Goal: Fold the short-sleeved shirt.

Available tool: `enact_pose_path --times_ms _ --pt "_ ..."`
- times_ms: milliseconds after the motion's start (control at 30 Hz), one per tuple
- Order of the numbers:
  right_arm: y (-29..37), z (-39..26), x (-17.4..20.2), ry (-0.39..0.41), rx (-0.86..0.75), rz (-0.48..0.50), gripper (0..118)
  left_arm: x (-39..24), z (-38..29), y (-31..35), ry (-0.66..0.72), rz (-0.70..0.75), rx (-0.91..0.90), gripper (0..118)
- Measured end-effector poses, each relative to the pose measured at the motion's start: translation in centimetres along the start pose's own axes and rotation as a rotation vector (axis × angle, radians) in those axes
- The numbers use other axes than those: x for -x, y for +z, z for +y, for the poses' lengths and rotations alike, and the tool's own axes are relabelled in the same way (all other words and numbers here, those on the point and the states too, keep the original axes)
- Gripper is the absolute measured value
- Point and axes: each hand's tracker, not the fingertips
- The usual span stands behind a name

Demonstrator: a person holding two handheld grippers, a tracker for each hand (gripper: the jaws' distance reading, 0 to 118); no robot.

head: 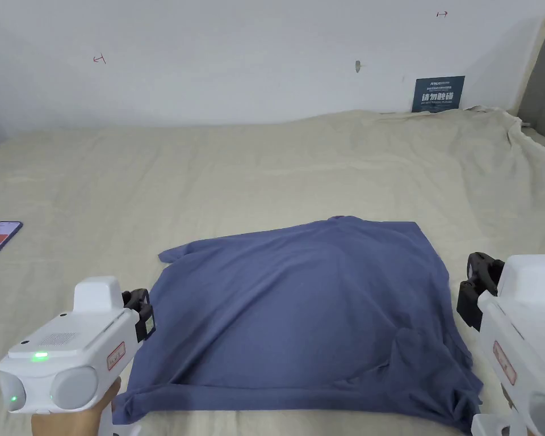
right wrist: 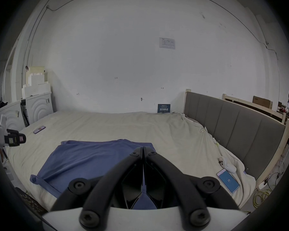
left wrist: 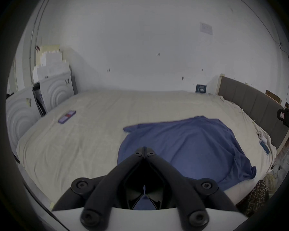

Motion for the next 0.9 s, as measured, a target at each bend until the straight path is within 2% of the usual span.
enact_pose_path --times_ms 67,133,167,200,233,267,300,600,667,767,833,900 --pt "-0.1 -0.1 -0.1 -0.002 0.004 -0.002 0 0.9 -0.5 -0.8 0.036 -0.01 0.097 3" --pt "-0.1 -0.4 -0.3 -0.002 0.014 0.0 0 2.1 -1.2 -1.9 0.063 0.004 0.17 19" --pt "-0.2 -0.5 -0.4 -0.012 0.019 0.001 0 2.5 -1.7 -2.2 0.078 0.005 0.189 33" --pt "-0.3 -0.6 -0.5 -0.019 0.024 0.006 0 2.9 -2.3 -2.5 0.092 0.001 0.206 61" --pt "-0.4 -0.7 -0.5 -0.021 0.028 0.006 0 3.2 -2.9 -2.8 0.103 0.0 0.231 79" --pt "-0.4 -0.8 -0.5 -0.02 0.033 0.003 0 3.6 -3.5 -3.3 0.105 0.006 0.275 90" --pt "-0.4 -0.8 -0.4 -0.015 0.037 0.002 0 3.8 -4.0 -3.6 0.11 0.012 0.31 96" --pt "-0.8 -1.9 -0.5 -0.005 0.085 0.0 0 6.9 -9.5 -7.3 0.114 0.11 0.465 95" --pt "-0.8 -2.3 -0.6 -0.004 0.097 -0.005 0 7.1 -10.2 -7.6 0.112 0.127 0.483 91" --pt "-0.8 -2.8 -0.9 -0.002 0.119 -0.013 0 7.0 -10.8 -8.1 0.093 0.117 0.509 68" --pt "-0.9 -3.1 -1.1 -0.004 0.133 -0.015 0 6.9 -11.0 -8.5 0.116 0.076 0.557 41" --pt "-0.9 -3.4 -1.5 -0.008 0.147 -0.02 0 7.0 -10.9 -8.5 0.162 0.042 0.529 11"
